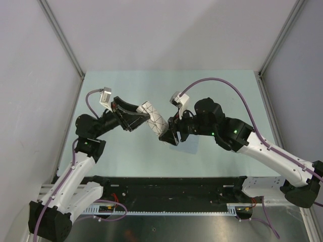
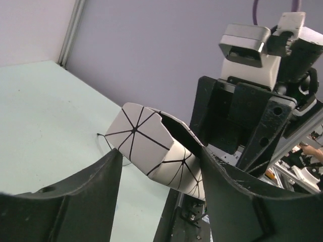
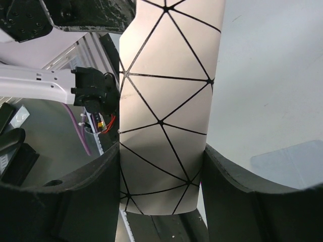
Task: Organize the sunglasses
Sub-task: Pass from the right arm to the left, then open the sunglasses case.
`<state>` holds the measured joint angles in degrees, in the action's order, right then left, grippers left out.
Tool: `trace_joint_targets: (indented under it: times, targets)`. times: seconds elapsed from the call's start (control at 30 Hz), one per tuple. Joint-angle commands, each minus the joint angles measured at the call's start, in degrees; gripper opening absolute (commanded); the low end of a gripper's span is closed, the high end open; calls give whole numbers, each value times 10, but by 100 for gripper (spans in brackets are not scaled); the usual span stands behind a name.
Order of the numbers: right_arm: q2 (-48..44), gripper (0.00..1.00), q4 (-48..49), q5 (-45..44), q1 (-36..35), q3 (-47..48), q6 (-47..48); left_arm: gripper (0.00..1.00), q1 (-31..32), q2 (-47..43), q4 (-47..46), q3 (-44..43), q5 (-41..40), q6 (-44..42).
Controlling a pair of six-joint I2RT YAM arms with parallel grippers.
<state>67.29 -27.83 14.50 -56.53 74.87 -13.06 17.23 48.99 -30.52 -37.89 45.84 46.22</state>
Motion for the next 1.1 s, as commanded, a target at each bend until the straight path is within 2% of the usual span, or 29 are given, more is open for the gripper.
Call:
trace_joint_targets:
  times: [0.0,0.03,0.1,0.13,0.23,0.43,0.53,0.7,0.87,0.93,1.07]
  targets:
    - [-13,28,88,98,-30,17,29,58,10,-4,6,4,38,-34]
    - [-13,30,85,93,-32,17,33,49,10,-6,6,3,39,-33]
    - [-12,32,81,79,-35,17,35,40,10,-7,6,3,37,-29]
    - [-11,34,82,76,-35,17,34,31,10,-5,6,4,37,-26]
    - [-10,40,85,58,-38,17,35,18,10,7,6,5,37,-7]
    - [-7,64,84,8,-46,17,44,6,10,15,6,10,27,15]
    - [-2,67,87,-3,-46,17,43,1,10,19,6,14,17,19]
    - [0,69,88,-25,-46,17,38,0,10,28,6,17,14,25]
    - [7,85,89,-80,-48,17,38,0,10,23,8,17,1,27]
    - [13,92,96,-137,-73,17,44,3,10,22,10,17,-5,27]
    - [32,95,110,-222,-114,18,60,8,10,20,18,15,-16,25]
